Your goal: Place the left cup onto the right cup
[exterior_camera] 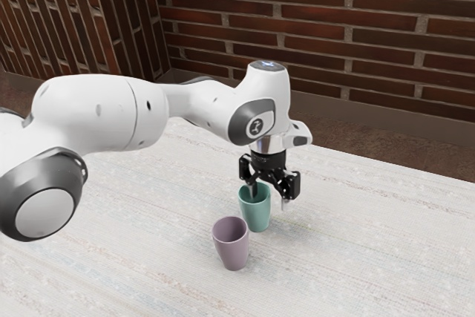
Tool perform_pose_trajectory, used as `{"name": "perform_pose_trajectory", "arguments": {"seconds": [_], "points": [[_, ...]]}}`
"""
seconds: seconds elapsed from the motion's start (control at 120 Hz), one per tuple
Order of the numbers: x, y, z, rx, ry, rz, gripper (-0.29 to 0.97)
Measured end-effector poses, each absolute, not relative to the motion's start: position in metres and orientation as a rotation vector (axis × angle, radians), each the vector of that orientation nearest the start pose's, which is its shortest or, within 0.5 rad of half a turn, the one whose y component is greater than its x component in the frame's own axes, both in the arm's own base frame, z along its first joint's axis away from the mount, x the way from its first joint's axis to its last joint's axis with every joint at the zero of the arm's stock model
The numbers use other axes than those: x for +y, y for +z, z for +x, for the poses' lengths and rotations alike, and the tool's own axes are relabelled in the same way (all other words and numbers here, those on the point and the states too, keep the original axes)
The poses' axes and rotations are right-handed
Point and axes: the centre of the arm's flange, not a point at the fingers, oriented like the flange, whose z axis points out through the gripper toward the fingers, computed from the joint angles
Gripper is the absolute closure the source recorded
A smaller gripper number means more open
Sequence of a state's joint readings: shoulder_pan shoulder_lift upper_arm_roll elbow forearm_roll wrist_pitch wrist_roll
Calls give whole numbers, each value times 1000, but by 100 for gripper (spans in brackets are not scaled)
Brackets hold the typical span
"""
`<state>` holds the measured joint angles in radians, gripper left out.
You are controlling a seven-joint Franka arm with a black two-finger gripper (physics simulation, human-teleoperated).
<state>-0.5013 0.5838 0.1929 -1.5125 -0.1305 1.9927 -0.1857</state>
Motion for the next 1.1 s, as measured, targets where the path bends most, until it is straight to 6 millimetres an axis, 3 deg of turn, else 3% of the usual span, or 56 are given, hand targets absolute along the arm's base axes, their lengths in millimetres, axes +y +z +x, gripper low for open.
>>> {"name": "perform_pose_trajectory", "arguments": {"seconds": [0.35, 1.1], "points": [[-231, 311, 654, 119, 164, -3122, 28], [-231, 309, 655, 91, 167, -3123, 67]]}}
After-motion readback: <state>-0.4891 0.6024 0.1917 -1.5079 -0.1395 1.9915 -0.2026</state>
